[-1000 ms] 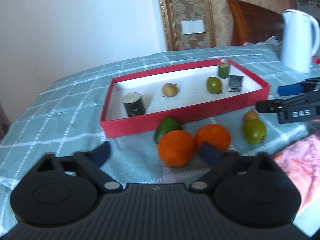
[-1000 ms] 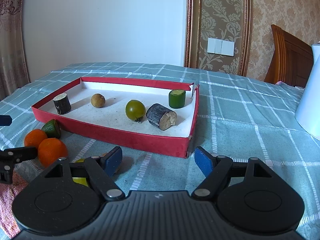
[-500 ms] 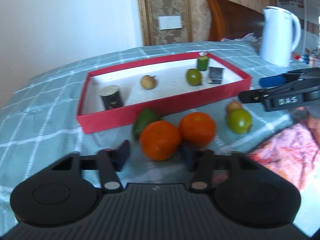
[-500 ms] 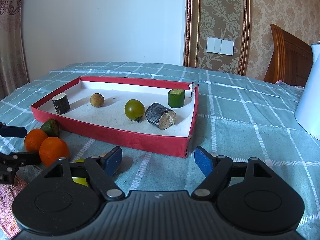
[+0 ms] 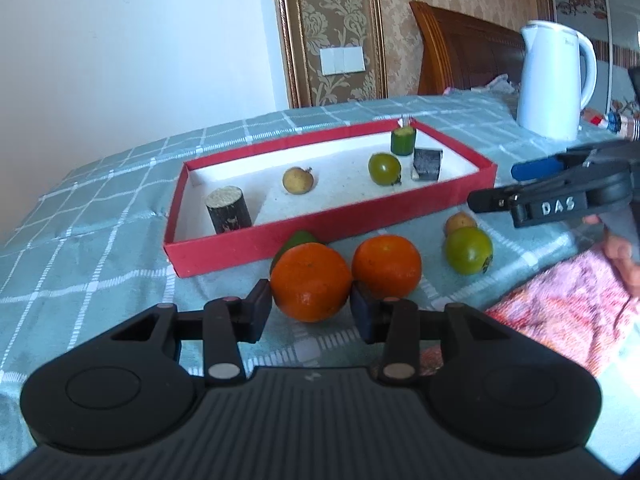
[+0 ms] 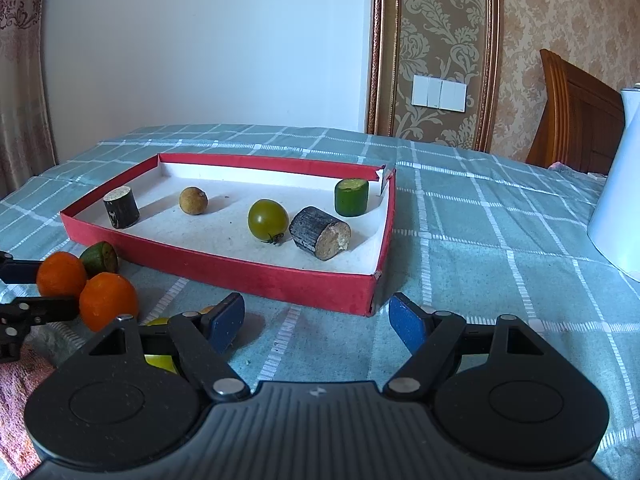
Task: Organize fruits
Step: 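Close the left tool on the orange and lift it over the tray, then lower the orange into the tray and open the left tool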
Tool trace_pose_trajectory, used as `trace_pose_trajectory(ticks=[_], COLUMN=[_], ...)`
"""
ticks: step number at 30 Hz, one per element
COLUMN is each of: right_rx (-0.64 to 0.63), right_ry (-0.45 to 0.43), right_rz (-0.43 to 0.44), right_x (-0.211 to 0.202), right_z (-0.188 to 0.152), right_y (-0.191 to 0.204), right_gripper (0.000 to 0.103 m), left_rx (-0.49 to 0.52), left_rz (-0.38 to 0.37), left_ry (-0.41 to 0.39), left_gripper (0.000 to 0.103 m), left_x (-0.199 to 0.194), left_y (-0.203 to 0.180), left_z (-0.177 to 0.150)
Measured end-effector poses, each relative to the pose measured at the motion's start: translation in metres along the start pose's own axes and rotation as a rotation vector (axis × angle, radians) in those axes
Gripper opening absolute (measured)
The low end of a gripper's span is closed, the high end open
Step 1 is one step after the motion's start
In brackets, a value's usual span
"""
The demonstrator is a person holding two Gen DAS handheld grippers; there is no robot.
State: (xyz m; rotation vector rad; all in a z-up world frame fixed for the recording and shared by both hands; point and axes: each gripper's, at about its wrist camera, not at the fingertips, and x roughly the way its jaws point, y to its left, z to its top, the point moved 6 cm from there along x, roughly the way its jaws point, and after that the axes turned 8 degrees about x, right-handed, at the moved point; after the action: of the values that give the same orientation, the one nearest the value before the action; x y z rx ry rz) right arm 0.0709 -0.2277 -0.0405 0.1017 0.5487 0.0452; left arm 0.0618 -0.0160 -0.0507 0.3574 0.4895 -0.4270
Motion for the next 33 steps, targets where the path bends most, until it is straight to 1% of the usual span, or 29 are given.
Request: trace_pose_trajectory(ticks=[4, 7, 15, 21, 27, 33], right_rx=[0.006, 0.018, 0.05, 0.049, 0.05, 0.063], right_ry=[-0.009, -0.023, -0.029, -0.032, -0.021, -0.003], right_rz=[-0.002, -0.006, -0.021, -0.028, -0.028, -0.019], right_x=[-0.002, -0.004, -0.004, -0.003, 0.0, 0.002], right_z=[0.002, 0.004, 0.005, 0.006, 0.004, 0.003], right_y=[-0.001, -0.003, -0.01, -0.01, -0.008, -0.009], right_gripper=[0.079, 0.079, 0.079, 0.079, 0.079, 0.079], left_rx=[-0.05, -0.087, -0.148, -0.153, -0.155, -0.182], left_rz=[0.012, 0.015, 0.044, 0.066, 0.084, 0.111], left_ry=[-0.023, -0.031, -0.041, -0.047, -0.023, -0.006], left_gripper=[0.039, 0.039, 0.039, 0.039, 0.039, 0.039], left_x=[-0.004, 0.003, 0.036, 0.063, 0.091, 0.111], left_y=[0.012, 0.024, 0.047, 0.056, 0.059, 0.064], left_z=[0.011, 0.023, 0.055, 0.078, 0.084, 0.085])
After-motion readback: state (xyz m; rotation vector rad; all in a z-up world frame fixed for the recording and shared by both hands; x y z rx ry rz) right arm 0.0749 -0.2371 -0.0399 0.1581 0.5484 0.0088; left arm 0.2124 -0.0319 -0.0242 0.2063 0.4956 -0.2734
